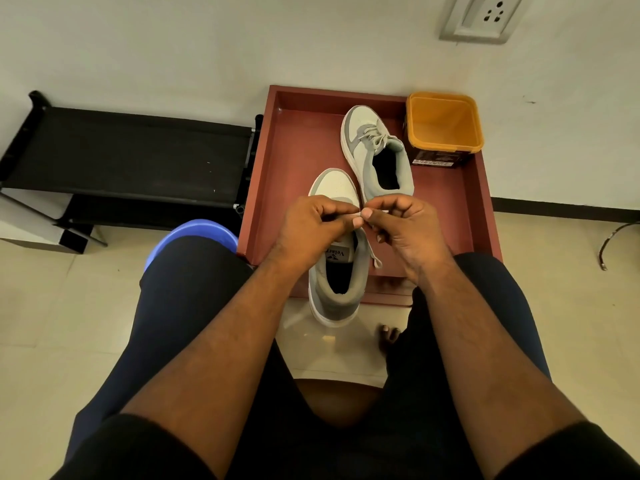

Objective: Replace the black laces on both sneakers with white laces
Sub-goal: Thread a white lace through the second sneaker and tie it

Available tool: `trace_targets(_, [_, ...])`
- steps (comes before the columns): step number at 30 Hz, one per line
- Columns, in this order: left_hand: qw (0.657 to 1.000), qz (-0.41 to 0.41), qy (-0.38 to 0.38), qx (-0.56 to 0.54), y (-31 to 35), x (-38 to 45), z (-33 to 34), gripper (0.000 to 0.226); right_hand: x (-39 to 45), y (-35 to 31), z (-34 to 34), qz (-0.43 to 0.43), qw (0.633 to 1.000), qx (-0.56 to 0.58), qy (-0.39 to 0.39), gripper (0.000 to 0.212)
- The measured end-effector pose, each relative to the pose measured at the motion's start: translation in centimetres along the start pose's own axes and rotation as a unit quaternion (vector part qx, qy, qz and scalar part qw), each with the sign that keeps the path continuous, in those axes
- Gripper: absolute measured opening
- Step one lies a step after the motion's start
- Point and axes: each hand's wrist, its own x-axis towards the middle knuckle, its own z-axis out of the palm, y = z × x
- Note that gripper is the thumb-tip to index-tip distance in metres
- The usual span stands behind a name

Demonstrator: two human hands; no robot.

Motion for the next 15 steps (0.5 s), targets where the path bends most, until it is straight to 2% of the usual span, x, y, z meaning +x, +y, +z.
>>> trace_targets(4, [0.996, 0.025, 0.033, 0.081, -0.9, 0.3, 0.3, 0.013, 0.1, 0.1, 0.0, -0.001, 1.000, -0.005, 0.018, 0.011])
trace_targets(8, [0.996, 0.049, 0.025, 0.069, -0.8, 0.1, 0.6, 0.021, 0.2, 0.2, 0.0, 0.012, 1.000, -0.002, 0.004, 0.008])
trace_targets(12, [0.994, 0.064, 0.043, 0.083, -0.9, 0.1, 0.7, 0.016, 0.2, 0.3, -0.2, 0.009, 1.000, -0.007, 0.021, 0.006])
trace_targets(15, [0.989, 0.040, 0.071, 0.126, -1.6, 0.3, 0.5, 0.012, 0.5, 0.8, -0.7, -0.013, 0.993, -0.112, 0.028, 0.004])
